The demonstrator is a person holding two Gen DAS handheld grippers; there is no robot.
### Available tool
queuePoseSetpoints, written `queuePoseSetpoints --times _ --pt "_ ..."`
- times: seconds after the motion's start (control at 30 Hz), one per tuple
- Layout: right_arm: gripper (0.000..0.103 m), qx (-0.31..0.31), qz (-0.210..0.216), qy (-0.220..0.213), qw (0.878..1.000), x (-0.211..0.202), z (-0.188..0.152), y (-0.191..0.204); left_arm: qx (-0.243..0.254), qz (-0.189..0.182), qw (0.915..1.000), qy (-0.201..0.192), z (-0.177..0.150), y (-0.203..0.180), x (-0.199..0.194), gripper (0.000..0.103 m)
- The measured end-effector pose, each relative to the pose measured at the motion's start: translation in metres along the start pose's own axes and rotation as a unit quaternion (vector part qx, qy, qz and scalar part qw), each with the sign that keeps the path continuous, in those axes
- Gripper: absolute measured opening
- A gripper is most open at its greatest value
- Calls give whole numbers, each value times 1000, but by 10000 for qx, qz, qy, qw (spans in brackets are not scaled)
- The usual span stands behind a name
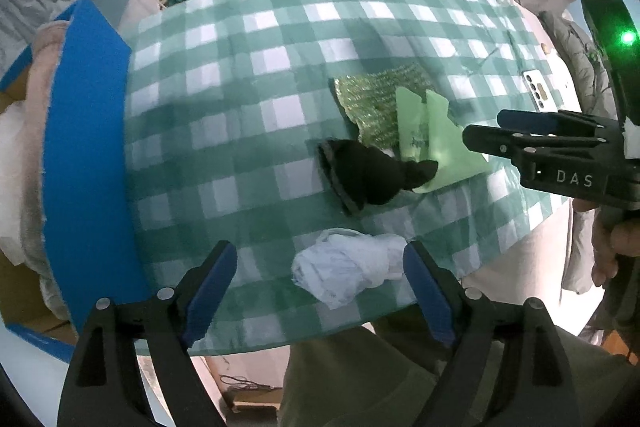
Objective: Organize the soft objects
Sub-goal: 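Grasp the crumpled white cloth with the left tool while the right tool grasps the green plastic bag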
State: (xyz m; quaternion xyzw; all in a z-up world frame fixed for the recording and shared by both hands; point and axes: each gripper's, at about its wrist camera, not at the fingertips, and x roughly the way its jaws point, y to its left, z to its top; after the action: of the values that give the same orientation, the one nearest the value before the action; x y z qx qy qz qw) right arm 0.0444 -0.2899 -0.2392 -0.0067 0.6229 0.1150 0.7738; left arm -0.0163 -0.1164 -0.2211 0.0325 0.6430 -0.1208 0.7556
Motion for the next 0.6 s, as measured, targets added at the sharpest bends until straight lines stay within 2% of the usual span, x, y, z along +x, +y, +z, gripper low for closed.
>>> queuePoseSetpoints --times 0.33,0.5,0.57,0.6 --pt "62 -42 16 114 9999 10 -4 -7 -6 43 9993 380 -6 -16 37 87" --pt "62 -40 14 139 9999 11 -5 -11 -29 268 9983 510 -9 -18 57 87" --pt "62 -64 30 152 9999 13 -5 -10 -106 187 9984 530 -9 -17 61 84" --pt "62 -80 35 157 9998 14 -4 -10 -117 128 9984 538 -9 -16 62 79"
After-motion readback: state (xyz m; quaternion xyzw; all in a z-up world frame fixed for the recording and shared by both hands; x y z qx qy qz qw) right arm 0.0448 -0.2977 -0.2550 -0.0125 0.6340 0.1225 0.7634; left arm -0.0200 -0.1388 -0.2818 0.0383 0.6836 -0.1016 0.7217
